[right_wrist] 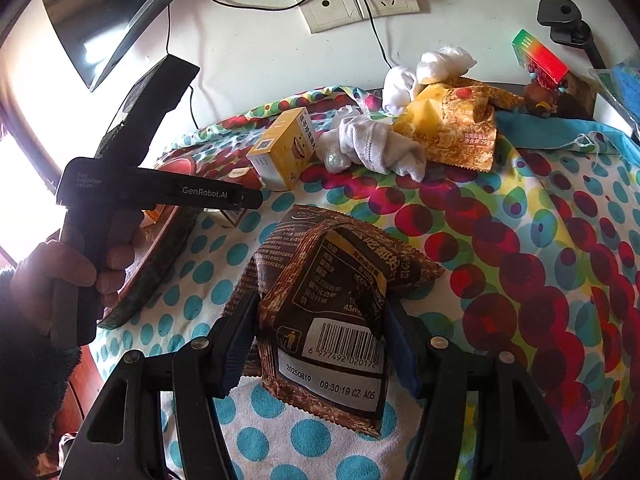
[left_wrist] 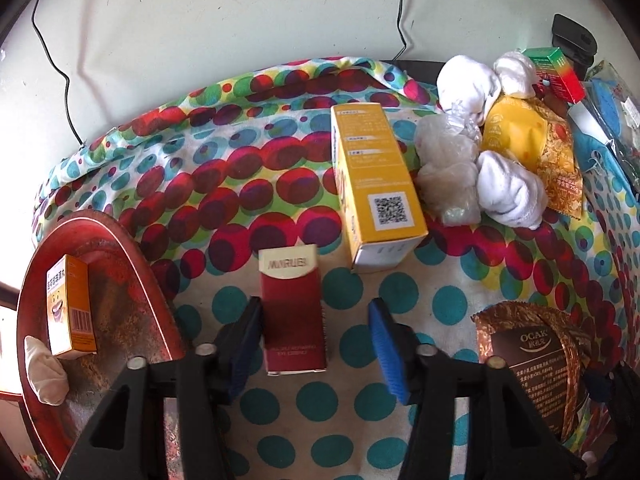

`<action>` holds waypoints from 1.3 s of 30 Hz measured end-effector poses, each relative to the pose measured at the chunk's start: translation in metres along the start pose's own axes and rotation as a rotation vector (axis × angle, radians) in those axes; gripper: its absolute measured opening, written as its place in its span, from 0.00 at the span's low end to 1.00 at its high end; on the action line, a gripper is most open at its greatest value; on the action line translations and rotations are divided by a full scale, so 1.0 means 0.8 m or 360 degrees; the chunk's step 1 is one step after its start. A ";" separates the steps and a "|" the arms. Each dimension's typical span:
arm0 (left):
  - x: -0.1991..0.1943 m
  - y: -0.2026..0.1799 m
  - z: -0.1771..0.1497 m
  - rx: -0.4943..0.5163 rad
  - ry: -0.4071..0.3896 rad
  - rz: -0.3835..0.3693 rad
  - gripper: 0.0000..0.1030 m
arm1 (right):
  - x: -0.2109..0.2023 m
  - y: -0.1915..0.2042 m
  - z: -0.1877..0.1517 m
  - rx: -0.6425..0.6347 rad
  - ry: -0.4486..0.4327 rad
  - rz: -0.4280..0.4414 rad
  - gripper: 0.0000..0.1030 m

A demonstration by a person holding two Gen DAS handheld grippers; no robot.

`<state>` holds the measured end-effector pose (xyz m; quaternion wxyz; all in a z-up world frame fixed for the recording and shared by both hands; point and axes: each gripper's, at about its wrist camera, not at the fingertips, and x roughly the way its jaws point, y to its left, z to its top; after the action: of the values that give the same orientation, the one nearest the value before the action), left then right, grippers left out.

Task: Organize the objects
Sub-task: 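Close the left tool on the red MARUBI box and lift it, then carry the MARUBI box into the red tray and open the left tool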

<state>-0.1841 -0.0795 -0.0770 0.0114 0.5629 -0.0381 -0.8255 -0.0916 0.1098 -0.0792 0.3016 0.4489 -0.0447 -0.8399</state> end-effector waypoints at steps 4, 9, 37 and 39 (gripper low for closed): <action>-0.001 0.000 0.002 -0.0022 0.0009 -0.0029 0.29 | 0.000 0.001 0.000 -0.0001 0.0000 0.0001 0.56; -0.010 0.001 0.000 -0.0038 -0.0009 -0.0045 0.29 | -0.006 0.004 0.001 -0.0010 -0.0008 -0.0013 0.56; -0.109 0.059 -0.045 -0.0157 -0.0139 0.0030 0.29 | -0.040 0.029 0.004 -0.0053 -0.0084 -0.0054 0.56; -0.115 0.074 -0.053 -0.0200 -0.0145 0.0038 0.29 | -0.041 0.033 0.004 -0.0066 -0.0086 -0.0054 0.56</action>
<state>-0.1126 -0.1353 -0.0022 0.0548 0.5224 0.0065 -0.8509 -0.0679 0.1059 -0.0443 0.2952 0.4204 -0.0277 -0.8575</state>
